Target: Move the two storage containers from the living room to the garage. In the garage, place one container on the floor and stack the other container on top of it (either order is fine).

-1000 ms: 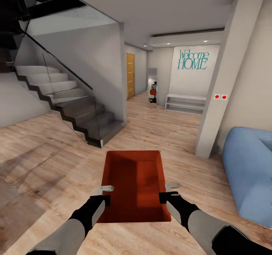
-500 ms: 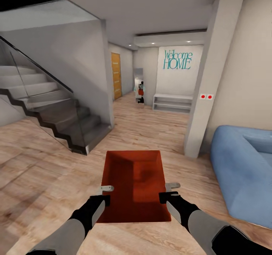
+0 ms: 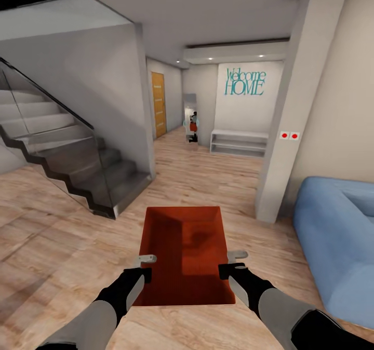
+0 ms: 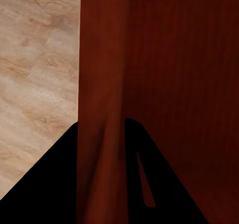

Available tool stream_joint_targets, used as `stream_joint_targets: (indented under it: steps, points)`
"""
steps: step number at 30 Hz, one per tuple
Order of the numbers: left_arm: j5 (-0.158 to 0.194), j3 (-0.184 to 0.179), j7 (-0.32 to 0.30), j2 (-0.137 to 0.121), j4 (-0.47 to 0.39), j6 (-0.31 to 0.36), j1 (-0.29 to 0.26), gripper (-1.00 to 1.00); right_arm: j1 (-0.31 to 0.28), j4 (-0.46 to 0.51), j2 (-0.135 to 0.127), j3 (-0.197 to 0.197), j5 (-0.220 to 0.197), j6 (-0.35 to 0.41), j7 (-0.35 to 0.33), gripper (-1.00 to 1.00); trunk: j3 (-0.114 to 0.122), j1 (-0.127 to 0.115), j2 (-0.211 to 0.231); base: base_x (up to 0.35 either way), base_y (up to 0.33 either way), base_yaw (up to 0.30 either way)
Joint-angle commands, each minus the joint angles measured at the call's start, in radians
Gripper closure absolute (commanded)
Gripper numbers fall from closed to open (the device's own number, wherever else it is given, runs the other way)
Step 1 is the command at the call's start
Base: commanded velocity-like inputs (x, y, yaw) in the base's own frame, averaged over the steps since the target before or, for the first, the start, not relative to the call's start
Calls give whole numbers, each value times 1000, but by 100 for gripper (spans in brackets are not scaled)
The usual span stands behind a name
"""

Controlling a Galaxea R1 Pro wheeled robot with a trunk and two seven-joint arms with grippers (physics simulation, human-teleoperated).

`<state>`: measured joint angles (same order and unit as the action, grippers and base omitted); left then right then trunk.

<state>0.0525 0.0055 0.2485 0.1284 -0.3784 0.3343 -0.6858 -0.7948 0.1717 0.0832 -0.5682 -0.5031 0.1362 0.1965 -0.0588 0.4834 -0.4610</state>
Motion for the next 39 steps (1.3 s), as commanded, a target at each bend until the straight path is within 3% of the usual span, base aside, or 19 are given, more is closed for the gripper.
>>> stream_joint_targets:
  steps: [1, 25, 39]
  points:
    - [10, 1, 8, -21, 1, 6, 0, 100, -1, 5, -10, 4, 11, -26, 6, 100, -2, 1, -2, 322, 0, 0]
    - [10, 1, 8, -21, 1, 6, 0, 100, -1, 5, -8, 4, 11, -26, 6, 100, -2, 1, -2, 322, 0, -1]
    - [10, 0, 8, -21, 1, 6, 0, 100, -1, 5, -6, 4, 11, -26, 6, 100, -2, 1, -2, 322, 0, -102]
